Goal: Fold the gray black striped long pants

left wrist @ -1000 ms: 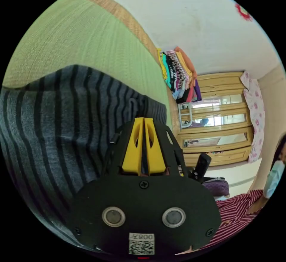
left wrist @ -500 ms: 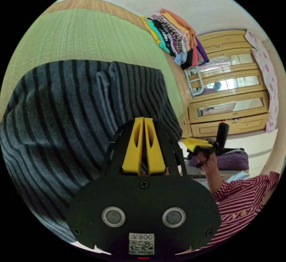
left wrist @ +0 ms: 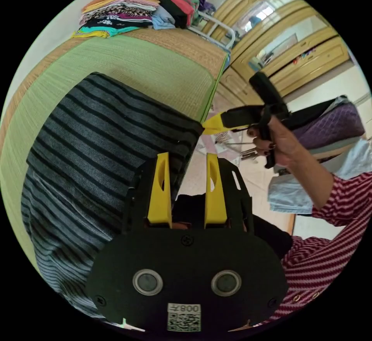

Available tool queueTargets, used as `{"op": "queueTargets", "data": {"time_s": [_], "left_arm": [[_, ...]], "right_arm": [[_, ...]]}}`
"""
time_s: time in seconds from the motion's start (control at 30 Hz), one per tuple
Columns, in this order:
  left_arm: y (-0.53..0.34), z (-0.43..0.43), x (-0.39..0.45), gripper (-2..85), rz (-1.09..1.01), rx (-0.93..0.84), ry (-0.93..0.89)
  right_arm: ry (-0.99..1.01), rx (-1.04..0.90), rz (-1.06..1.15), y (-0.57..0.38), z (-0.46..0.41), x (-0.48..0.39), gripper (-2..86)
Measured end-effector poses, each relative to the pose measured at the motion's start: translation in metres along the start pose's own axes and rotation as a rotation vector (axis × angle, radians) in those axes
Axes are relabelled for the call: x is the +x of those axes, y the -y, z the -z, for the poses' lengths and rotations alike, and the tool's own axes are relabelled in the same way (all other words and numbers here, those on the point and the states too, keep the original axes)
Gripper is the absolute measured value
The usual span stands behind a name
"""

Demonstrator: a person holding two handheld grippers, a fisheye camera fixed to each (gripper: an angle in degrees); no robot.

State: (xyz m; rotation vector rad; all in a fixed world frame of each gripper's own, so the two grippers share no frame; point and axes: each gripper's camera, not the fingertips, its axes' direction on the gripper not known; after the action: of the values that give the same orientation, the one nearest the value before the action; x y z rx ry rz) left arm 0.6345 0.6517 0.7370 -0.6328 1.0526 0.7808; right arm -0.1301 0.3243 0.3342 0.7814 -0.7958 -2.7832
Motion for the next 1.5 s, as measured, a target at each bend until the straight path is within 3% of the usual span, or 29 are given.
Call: {"op": "queueTargets", "data": {"time_s": [0.23, 0.4, 0.6, 0.93, 1.07, 1.5], "left_arm": [[-0.011, -0.038, 0.044, 8.4, -0.030, 0.004, 0.261], [-0.027, -0.040, 0.032, 6.0, 0.088, 0.068, 0.096], [-0.054, -0.034, 0.030, 4.7, 0.187, 0.173, -0.021], [-0.103, 0.000, 0.040, 4.3, 0.212, 0.293, -0.072], [-0.124, 0.015, 0.046, 4.3, 0.194, 0.307, -0.066], [-0.210, 0.099, 0.045, 4.5, 0.195, 0.479, -0.208]], "right_arm": [[0.084, -0.008, 0.054, 0.011, 0.008, -0.022, 13.0], [0.091, -0.015, 0.079, 0.010, 0.018, -0.030, 12.6], [0.086, 0.123, 0.004, 0.009, 0.060, -0.005, 12.5], [0.187, -0.002, -0.103, 0.060, 0.017, 0.022, 13.5], [0.132, -0.099, -0.098, 0.056, -0.006, 0.014, 10.2], [-0.079, -0.003, -0.014, -0.085, 0.025, -0.043, 5.9]]}}
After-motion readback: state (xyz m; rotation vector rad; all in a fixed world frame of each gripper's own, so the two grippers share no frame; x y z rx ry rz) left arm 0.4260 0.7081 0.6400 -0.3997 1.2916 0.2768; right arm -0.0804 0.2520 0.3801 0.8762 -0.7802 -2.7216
